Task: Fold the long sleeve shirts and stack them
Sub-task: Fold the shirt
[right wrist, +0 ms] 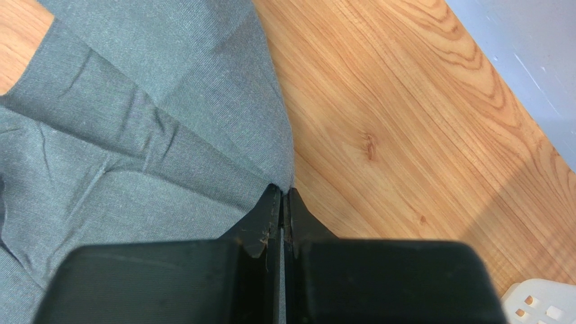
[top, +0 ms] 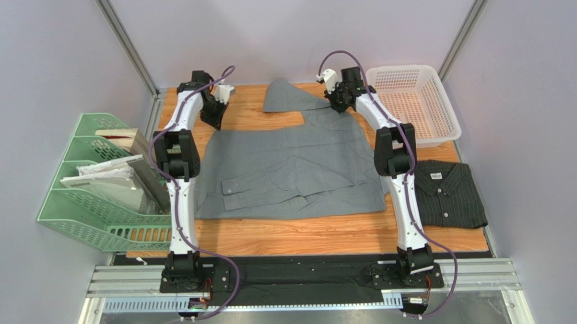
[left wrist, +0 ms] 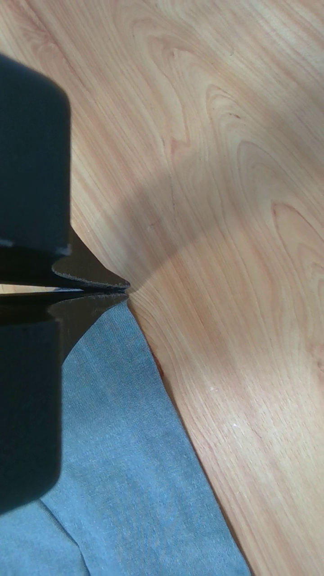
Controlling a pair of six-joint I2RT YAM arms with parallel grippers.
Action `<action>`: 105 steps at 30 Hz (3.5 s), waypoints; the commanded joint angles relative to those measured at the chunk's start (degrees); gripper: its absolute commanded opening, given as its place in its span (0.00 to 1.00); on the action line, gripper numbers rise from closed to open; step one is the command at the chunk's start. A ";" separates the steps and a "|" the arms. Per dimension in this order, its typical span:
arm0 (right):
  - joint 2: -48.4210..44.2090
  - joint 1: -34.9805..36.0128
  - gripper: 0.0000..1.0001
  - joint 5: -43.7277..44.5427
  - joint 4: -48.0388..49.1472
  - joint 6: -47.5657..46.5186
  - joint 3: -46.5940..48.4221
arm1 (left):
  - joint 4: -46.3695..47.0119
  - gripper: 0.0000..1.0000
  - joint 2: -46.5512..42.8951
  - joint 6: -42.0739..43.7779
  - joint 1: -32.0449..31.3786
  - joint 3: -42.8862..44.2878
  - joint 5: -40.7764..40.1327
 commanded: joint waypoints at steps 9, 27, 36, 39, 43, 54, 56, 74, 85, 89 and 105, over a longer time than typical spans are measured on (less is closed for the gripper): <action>-10.92 -0.41 0.00 -3.20 1.43 2.14 -3.85 | 5.75 0.00 -13.36 0.01 2.05 -8.17 5.81; -29.80 -2.00 0.00 -7.16 -4.90 4.69 -20.71 | 11.11 0.00 -31.19 12.93 4.25 -29.68 14.51; -41.51 -2.08 0.00 -7.95 -8.76 3.90 -31.35 | 10.32 0.00 -40.07 22.77 4.95 -40.59 17.24; -44.67 -2.00 0.00 -7.77 -10.26 2.15 -35.66 | 8.74 0.00 -42.97 28.91 5.13 -45.34 17.15; -48.10 -1.91 0.00 -8.21 -12.19 0.12 -41.20 | 8.47 0.00 -45.79 34.80 5.39 -50.79 15.84; -54.52 -1.47 0.00 -12.16 -18.08 -5.32 -52.54 | 7.68 0.00 -49.05 43.35 5.66 -59.41 13.81; -54.44 -1.29 0.00 -12.78 -19.22 -5.94 -53.86 | 8.12 0.00 -48.44 42.82 5.66 -59.67 13.20; -49.69 1.52 0.64 -7.26 -30.21 -7.27 -52.99 | 4.34 0.54 -52.72 40.89 5.22 -59.60 13.98; -34.68 7.40 0.64 0.31 -20.02 13.73 -25.76 | 23.29 0.78 -62.40 1.36 5.13 -55.36 19.27; -22.75 11.18 0.69 3.29 -18.96 16.11 -12.95 | 26.58 0.99 -66.18 -5.34 5.13 -56.69 17.86; -3.03 11.98 0.62 6.12 -15.35 16.29 0.44 | 22.36 0.99 -73.31 -2.80 5.13 -60.64 12.41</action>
